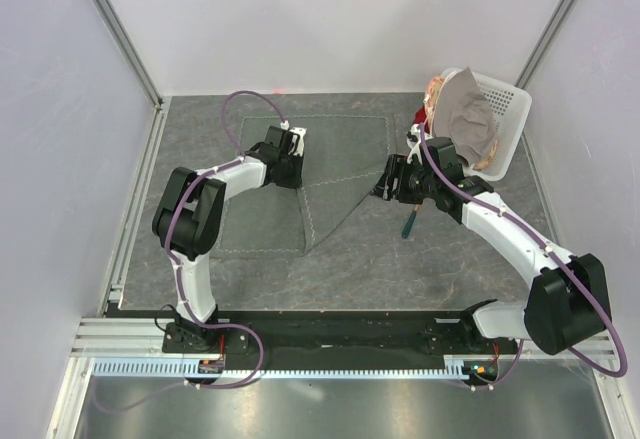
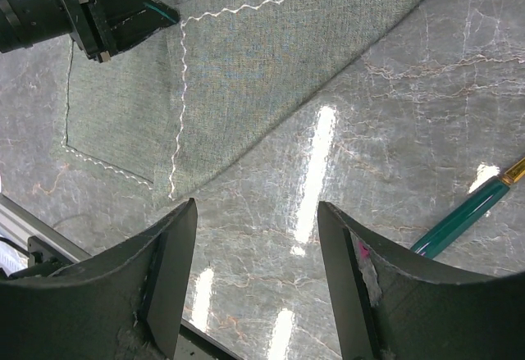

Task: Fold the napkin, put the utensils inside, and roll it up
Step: Fold the napkin

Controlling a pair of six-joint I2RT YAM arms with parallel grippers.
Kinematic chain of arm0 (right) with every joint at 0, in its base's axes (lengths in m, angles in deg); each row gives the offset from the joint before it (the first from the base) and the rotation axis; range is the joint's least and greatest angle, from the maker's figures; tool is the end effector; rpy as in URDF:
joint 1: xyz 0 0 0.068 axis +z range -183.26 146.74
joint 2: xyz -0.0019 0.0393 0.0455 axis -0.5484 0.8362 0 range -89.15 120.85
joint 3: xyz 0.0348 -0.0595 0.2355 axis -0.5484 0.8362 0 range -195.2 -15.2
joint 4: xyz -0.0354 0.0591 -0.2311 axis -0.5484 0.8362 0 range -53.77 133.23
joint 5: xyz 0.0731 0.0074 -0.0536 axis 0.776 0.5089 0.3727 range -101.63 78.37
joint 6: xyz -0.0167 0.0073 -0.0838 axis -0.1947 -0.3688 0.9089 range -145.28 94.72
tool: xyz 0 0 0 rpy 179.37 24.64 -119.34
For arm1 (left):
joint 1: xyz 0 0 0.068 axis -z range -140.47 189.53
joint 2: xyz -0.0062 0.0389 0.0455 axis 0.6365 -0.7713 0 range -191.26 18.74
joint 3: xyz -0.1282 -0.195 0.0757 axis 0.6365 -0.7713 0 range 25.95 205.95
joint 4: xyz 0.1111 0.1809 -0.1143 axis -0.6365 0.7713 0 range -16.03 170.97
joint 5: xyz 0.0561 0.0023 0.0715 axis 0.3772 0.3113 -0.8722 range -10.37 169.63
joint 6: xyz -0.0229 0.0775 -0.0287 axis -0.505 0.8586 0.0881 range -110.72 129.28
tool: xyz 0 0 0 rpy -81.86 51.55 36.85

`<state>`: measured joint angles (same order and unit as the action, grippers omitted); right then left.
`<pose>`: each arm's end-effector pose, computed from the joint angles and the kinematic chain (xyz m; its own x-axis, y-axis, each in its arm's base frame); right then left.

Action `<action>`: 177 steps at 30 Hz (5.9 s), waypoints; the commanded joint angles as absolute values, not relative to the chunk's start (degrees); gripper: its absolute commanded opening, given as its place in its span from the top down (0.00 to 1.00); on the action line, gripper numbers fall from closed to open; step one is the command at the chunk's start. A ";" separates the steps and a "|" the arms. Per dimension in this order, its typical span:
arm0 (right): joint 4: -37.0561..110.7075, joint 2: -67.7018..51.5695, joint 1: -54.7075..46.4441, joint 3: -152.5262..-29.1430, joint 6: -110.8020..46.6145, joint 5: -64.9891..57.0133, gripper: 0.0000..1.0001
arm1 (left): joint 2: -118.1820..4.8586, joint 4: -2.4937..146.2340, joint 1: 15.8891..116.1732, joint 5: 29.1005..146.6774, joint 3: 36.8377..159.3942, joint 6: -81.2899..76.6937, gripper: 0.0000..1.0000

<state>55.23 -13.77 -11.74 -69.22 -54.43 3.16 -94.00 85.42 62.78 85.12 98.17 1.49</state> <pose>0.2742 0.1289 0.2207 -0.7870 0.1959 -0.5850 -0.1744 0.8389 0.5155 0.3753 -0.1691 0.1137 -0.7777 0.1871 -0.6001 0.3448 0.9252 -0.1583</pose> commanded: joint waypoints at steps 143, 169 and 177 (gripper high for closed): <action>59.61 -13.74 -11.90 -69.34 -55.07 -7.76 0.21 | -126.36 90.94 35.66 93.95 155.06 -4.52 0.98; 58.73 -13.47 -11.99 -68.73 -55.51 -5.83 0.21 | -121.62 91.46 35.58 94.83 154.09 -6.18 0.98; 58.56 -13.82 -11.90 -68.46 -55.51 -5.65 0.21 | -121.70 91.20 35.49 94.39 154.71 -5.57 0.98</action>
